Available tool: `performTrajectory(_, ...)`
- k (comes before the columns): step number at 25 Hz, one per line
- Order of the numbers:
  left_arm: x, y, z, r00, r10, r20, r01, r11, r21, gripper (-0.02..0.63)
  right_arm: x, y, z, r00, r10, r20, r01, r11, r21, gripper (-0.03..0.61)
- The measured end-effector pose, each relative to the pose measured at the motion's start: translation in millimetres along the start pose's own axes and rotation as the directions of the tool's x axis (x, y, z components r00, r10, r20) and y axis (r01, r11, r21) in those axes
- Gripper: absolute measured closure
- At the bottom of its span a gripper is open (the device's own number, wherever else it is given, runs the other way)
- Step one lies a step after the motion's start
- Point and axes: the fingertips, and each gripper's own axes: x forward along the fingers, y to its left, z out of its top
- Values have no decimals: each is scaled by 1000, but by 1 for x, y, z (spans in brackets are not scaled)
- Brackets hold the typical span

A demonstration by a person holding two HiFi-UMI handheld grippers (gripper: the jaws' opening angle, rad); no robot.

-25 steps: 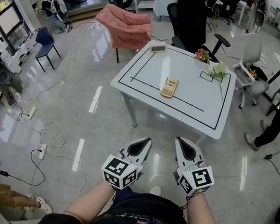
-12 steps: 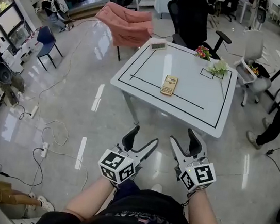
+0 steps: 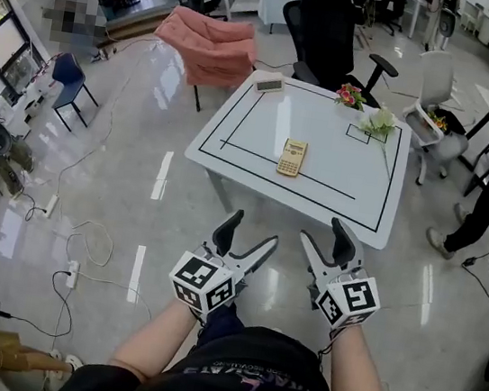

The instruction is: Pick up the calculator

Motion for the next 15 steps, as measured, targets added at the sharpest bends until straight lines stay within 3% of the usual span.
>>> performTrajectory(8,43,64,28,996,-91,-15,91,996,2,244,71,-24,9,994,-110,15,110,994,5,287)
performTrajectory(15,82,118,44,981,-187,-54,185,982,-32,244,130,-38,9,979,-201,-30,201,979,19,287)
